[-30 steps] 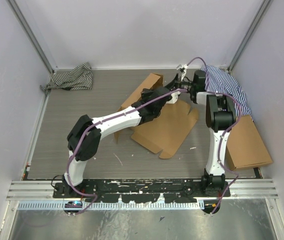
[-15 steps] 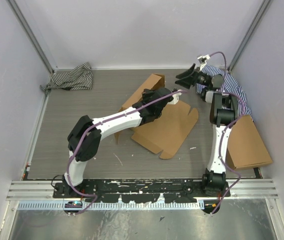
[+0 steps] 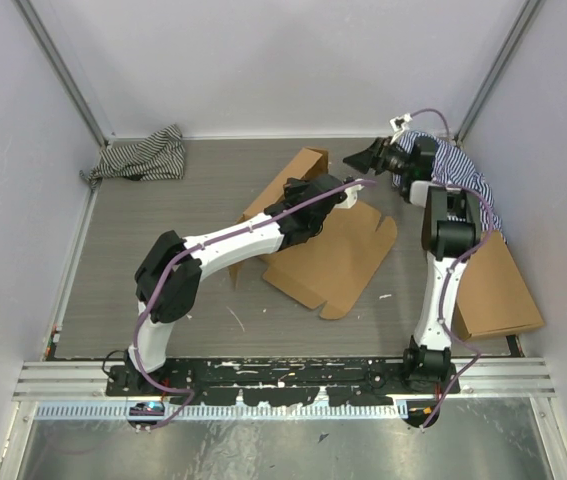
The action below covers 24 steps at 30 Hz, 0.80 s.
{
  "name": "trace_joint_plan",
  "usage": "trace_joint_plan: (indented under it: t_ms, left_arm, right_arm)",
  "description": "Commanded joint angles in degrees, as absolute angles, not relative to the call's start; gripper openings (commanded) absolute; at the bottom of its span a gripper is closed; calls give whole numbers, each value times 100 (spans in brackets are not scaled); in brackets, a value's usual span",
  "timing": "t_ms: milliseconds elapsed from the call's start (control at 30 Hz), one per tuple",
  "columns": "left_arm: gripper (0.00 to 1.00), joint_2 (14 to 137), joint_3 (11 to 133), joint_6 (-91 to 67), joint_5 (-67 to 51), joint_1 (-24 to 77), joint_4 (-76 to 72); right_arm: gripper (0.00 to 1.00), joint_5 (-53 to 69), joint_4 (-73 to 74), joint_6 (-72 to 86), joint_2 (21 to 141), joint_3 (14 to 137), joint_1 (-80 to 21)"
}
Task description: Fold the paper box
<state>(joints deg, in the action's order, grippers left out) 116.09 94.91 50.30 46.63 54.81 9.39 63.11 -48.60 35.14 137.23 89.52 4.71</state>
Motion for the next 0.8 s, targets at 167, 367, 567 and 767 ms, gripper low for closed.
trace_joint_plan:
  t_ms: [167, 367, 567, 767]
  left_arm:
    - [0, 11542, 9569, 4803, 4569, 5521, 1094]
    - [0, 11558, 9581, 4790, 4552, 5520, 1107]
    - [0, 11569, 9572, 4790, 4552, 5520, 1132]
    - [0, 11589, 9567, 4773, 4528, 5520, 1134]
  right_arm:
    - [90, 6486, -2743, -223, 12500, 8666, 405]
    - [89, 6885, -1017, -1436, 12881, 9626, 259]
    - [90, 7341, -193, -1981, 13078, 10008, 68]
    - [90, 7709, -184, -1931, 13183, 10075, -78]
